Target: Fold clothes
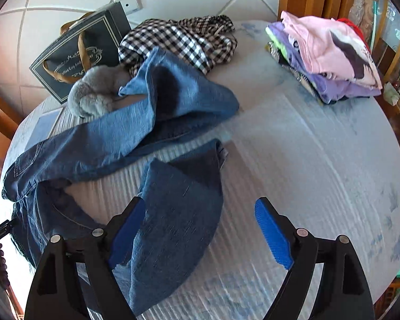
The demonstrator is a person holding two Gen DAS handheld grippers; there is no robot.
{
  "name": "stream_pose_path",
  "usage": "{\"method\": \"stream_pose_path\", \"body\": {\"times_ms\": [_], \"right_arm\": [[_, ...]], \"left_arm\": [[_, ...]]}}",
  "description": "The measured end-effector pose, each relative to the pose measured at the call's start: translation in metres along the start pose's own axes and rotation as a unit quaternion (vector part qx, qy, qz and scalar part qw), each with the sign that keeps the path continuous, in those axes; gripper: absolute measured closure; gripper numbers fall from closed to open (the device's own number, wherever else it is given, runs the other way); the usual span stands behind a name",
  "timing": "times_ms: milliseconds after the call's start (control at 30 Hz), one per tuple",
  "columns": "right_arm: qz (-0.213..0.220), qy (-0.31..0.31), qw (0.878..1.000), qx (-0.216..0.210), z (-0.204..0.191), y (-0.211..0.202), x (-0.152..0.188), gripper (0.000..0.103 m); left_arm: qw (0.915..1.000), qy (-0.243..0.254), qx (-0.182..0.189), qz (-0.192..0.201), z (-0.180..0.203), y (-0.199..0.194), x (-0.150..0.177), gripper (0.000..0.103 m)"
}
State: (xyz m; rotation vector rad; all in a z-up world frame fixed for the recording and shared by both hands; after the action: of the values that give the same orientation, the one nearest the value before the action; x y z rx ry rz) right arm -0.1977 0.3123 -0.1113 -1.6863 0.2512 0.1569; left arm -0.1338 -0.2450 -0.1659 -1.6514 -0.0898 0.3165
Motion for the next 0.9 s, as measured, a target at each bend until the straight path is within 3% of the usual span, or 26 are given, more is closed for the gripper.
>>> {"method": "stream_pose_path", "body": {"times_ms": [167,333,367,400,433,467,533,567,667,767,800,867,900], "right_arm": [[0.007,-0.031,0.999,0.017,-0.026,0.015,-0.004,0.011],[0.002,-0.064,0.994,0.090,-0.047,0.042,-0.014,0.011],[-0.004,-0.069,0.993,0.091,-0.049,0.047,-0.014,0.018],[-0.009,-0.070,0.994,0.085,-0.049,0.049,-0.012,0.054],[-0.011,-0.063,0.995,0.077,-0.045,0.048,-0.010,0.083],[-0.013,-0.056,0.996,0.069,-0.042,0.047,-0.007,0.084],[0.002,-0.030,0.998,0.047,-0.030,0.033,0.000,0.094],[0.017,-0.011,0.999,0.034,-0.022,0.021,0.005,0.094],[0.083,0.066,0.994,-0.003,0.022,-0.036,0.036,0.094],[0.109,0.150,0.982,-0.039,0.073,-0.078,0.084,0.094],[0.095,0.165,0.981,-0.038,0.085,-0.080,0.101,0.093],[0.065,0.194,0.978,-0.033,0.108,-0.081,0.134,0.059],[0.044,0.196,0.979,-0.014,0.112,-0.075,0.148,0.033]], "left_arm": [[1.0000,-0.005,-0.006,0.006,0.005,0.008,0.007,0.025],[0.9999,-0.005,-0.011,0.013,0.010,0.008,0.008,0.025],[0.9999,-0.010,-0.004,0.014,0.008,0.007,0.009,0.025],[0.9997,-0.017,0.008,0.013,0.005,0.007,0.010,0.027],[0.9994,-0.024,0.025,0.010,0.004,0.006,0.011,0.043],[0.9988,-0.028,0.040,0.007,0.003,0.004,0.011,0.057],[0.9993,-0.020,0.031,0.009,0.008,-0.002,0.014,0.066],[0.9995,-0.017,0.020,0.017,0.009,-0.008,0.017,0.068],[0.9977,-0.025,0.040,0.049,-0.002,-0.041,0.034,0.070],[0.9934,-0.048,0.079,0.067,-0.023,-0.078,0.060,0.070],[0.9926,-0.049,0.084,0.072,-0.027,-0.088,0.071,0.070],[0.9933,-0.048,0.078,0.071,-0.038,-0.095,0.087,0.069],[0.9945,-0.046,0.066,0.066,-0.045,-0.094,0.093,0.069]]}}
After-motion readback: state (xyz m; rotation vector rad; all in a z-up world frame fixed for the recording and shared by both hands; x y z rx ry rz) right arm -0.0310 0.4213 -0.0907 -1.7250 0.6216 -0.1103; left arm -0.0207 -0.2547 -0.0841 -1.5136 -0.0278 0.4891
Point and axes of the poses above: each gripper's, at about its wrist camera, not at the fingertips, and y roughly the way its jaws point, z to its right, x to its underside, the point moved 1 cm from there along y, roughly the way its jaws point, and after that the axes turned 10 degrees about -z, right-handed, at the moved point
